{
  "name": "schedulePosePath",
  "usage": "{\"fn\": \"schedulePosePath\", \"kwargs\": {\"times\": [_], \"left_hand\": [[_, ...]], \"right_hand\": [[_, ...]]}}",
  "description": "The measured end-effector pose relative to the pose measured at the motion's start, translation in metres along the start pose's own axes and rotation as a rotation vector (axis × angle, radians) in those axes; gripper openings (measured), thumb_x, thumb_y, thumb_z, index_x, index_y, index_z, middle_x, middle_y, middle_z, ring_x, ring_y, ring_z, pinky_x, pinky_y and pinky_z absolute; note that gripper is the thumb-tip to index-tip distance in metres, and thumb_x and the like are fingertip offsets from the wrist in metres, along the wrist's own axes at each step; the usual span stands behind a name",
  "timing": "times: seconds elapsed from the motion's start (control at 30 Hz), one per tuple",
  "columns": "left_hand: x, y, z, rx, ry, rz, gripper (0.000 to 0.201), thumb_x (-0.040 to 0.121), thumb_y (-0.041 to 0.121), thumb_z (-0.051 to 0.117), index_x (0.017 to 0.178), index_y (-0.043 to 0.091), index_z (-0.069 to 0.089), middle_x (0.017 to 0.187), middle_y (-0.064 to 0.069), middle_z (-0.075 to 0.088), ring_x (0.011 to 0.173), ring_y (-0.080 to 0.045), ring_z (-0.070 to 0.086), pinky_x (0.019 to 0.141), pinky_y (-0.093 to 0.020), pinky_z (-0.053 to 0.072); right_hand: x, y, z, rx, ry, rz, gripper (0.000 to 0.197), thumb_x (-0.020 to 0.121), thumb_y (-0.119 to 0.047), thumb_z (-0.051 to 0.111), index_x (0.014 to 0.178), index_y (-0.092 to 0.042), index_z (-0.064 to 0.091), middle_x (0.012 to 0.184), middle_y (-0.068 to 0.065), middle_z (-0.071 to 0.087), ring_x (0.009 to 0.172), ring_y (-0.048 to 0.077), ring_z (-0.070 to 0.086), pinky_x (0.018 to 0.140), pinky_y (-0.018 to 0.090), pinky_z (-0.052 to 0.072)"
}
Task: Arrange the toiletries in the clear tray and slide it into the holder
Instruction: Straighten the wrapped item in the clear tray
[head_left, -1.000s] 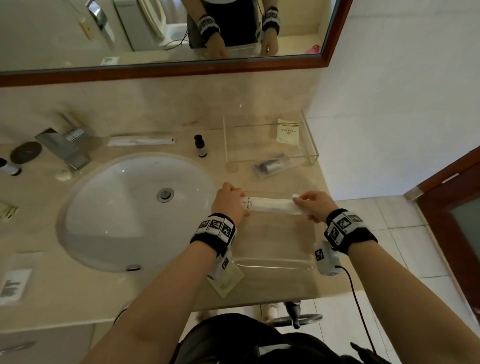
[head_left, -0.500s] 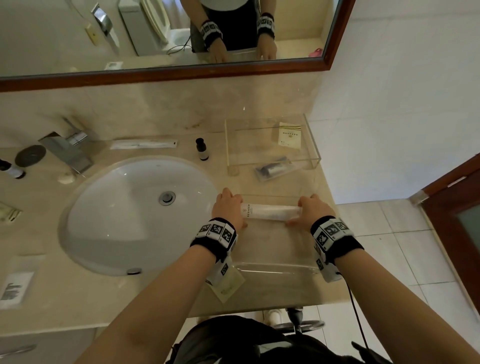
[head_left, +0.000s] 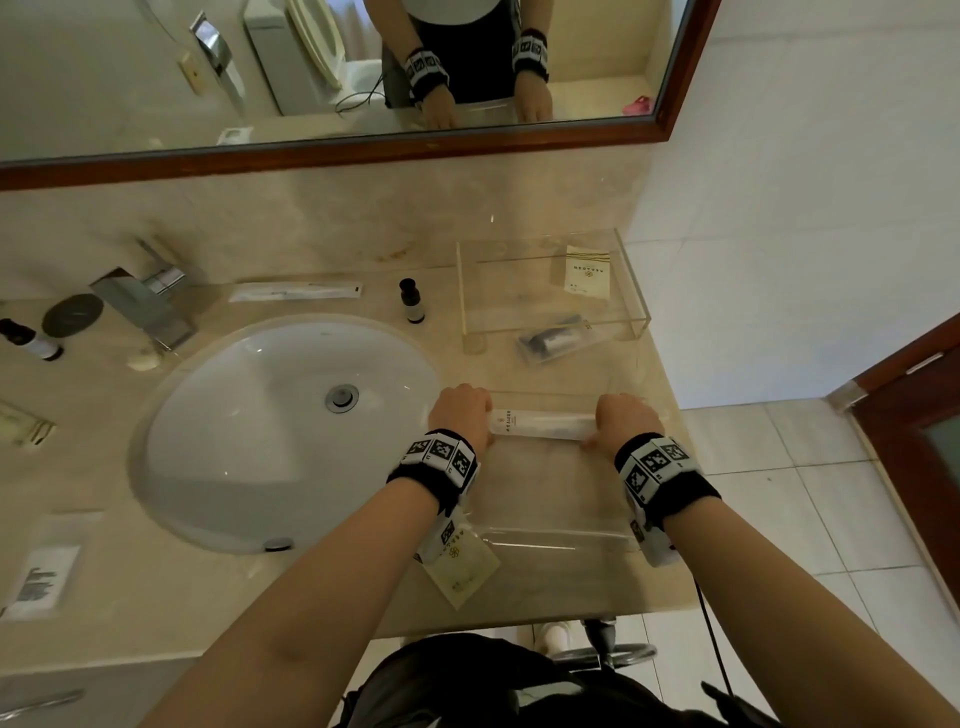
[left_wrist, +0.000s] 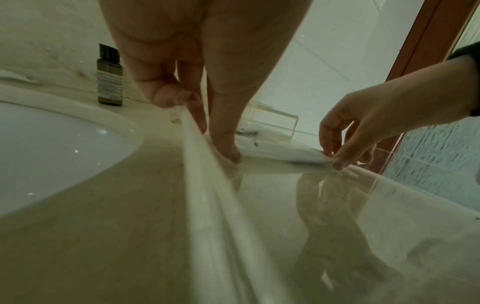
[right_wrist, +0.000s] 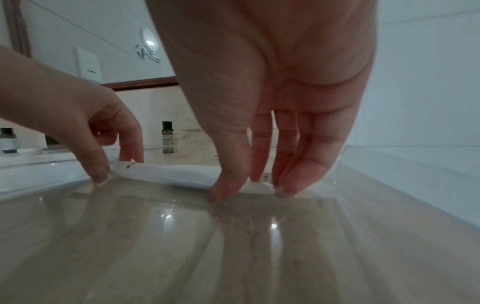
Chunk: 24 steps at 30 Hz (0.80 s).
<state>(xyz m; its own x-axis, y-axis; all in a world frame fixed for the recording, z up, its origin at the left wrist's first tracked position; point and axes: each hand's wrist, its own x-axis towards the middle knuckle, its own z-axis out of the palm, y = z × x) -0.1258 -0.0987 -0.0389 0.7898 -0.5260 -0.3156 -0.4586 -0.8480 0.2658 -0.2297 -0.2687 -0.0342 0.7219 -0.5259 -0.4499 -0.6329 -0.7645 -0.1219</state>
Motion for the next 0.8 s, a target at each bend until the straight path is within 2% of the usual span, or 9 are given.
{"fn": "schedulePosePath", "kwargs": {"times": [0.1, 0.23, 0.33, 0.43, 0.53, 0.67, 0.8], "left_hand": [[0.002, 0.000, -0.001, -0.045, -0.014, -0.015, 0.042, 0.078, 0.036, 0.073, 0.113, 0.012, 0.067, 0.112, -0.008, 0.066, 0.105, -0.025, 0.060, 0.090, -0.032, 0.051], [0.001, 0.000, 0.000, -0.069, 0.015, -0.027, 0.040, 0.081, 0.034, 0.071, 0.114, 0.013, 0.066, 0.114, -0.009, 0.066, 0.106, -0.024, 0.059, 0.091, -0.031, 0.049], [0.001, -0.001, -0.002, -0.141, -0.012, -0.058, 0.037, 0.081, 0.031, 0.071, 0.113, 0.012, 0.068, 0.114, -0.008, 0.067, 0.105, -0.023, 0.062, 0.091, -0.029, 0.049], [0.002, -0.001, -0.004, -0.158, -0.052, -0.054, 0.033, 0.085, 0.027, 0.067, 0.113, 0.010, 0.069, 0.114, -0.010, 0.068, 0.105, -0.024, 0.063, 0.093, -0.028, 0.048], [0.001, -0.001, -0.004, -0.137, -0.014, -0.048, 0.034, 0.083, 0.024, 0.070, 0.113, 0.010, 0.068, 0.114, -0.010, 0.068, 0.105, -0.024, 0.063, 0.092, -0.029, 0.048], [0.000, 0.001, -0.005, -0.086, -0.015, -0.033, 0.035, 0.080, 0.024, 0.073, 0.111, 0.012, 0.067, 0.113, -0.008, 0.067, 0.105, -0.024, 0.062, 0.091, -0.030, 0.049], [-0.002, 0.002, -0.004, -0.023, -0.016, -0.019, 0.035, 0.079, 0.020, 0.073, 0.112, 0.011, 0.065, 0.113, -0.009, 0.066, 0.105, -0.025, 0.061, 0.093, -0.032, 0.050]], "right_hand": [[0.004, 0.001, -0.001, 0.020, -0.044, 0.016, 0.043, 0.080, -0.036, 0.071, 0.109, -0.007, 0.058, 0.111, 0.012, 0.062, 0.105, 0.029, 0.059, 0.084, 0.033, 0.048], [0.011, 0.001, -0.004, 0.036, -0.082, 0.030, 0.045, 0.083, -0.043, 0.065, 0.106, -0.004, 0.061, 0.107, 0.012, 0.066, 0.103, 0.030, 0.060, 0.084, 0.033, 0.047], [0.012, 0.000, -0.005, 0.022, -0.104, 0.029, 0.039, 0.085, -0.043, 0.064, 0.096, -0.006, 0.060, 0.097, 0.012, 0.064, 0.093, 0.027, 0.060, 0.076, 0.033, 0.045], [0.014, 0.000, -0.007, 0.025, -0.114, 0.038, 0.038, 0.086, -0.044, 0.062, 0.084, -0.007, 0.053, 0.086, 0.008, 0.056, 0.079, 0.024, 0.053, 0.069, 0.030, 0.040], [0.014, 0.001, -0.008, 0.000, -0.112, 0.027, 0.034, 0.086, -0.041, 0.064, 0.091, -0.007, 0.057, 0.087, 0.007, 0.055, 0.078, 0.023, 0.052, 0.069, 0.028, 0.040], [0.011, 0.001, -0.008, -0.034, -0.103, 0.017, 0.042, 0.085, -0.039, 0.064, 0.104, -0.002, 0.060, 0.090, 0.008, 0.055, 0.079, 0.022, 0.051, 0.070, 0.028, 0.042], [0.009, 0.000, -0.010, -0.043, -0.104, 0.018, 0.045, 0.084, -0.041, 0.065, 0.106, -0.002, 0.061, 0.089, 0.008, 0.056, 0.079, 0.023, 0.052, 0.070, 0.028, 0.042]]}}
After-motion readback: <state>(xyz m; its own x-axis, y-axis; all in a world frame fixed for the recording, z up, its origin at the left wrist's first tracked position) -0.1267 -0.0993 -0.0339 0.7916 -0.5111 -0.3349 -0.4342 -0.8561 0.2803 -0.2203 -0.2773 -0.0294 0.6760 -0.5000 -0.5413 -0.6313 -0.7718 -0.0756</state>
